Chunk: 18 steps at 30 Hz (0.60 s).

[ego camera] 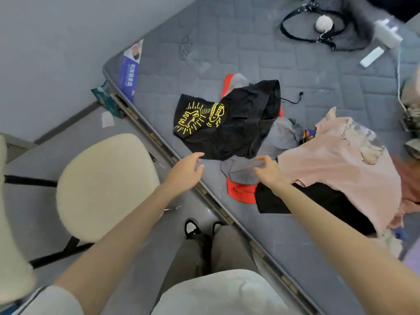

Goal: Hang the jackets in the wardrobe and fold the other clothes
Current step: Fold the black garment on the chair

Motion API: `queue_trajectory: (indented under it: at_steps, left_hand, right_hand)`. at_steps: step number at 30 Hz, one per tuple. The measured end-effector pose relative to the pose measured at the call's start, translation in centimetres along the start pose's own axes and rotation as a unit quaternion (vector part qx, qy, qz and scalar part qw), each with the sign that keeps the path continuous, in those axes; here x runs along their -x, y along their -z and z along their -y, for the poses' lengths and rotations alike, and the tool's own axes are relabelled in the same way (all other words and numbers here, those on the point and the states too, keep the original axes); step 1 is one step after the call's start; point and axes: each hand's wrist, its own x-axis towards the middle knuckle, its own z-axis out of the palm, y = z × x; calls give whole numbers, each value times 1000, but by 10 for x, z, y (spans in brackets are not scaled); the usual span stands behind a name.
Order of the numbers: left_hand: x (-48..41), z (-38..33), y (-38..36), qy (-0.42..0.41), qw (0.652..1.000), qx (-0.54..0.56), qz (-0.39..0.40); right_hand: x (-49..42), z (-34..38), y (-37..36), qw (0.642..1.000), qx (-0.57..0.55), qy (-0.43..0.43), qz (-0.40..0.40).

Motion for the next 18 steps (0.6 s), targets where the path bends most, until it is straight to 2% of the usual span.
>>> queue_trajectory:
  at_steps: [8,14,18]
  left_hand:
    - [-111,-1,-53,16,996,-6,88]
    - [-165,8,-92,26,990,-35,135]
    - [-183,7,-110,23,985,-47,162]
  right_hand:
    - [-108,-20,-15,998,-32,-58,13]
    - [-166,-40,-49,995,-1,-94,43]
    - [-178,-56,-62,997,22,-58,-46]
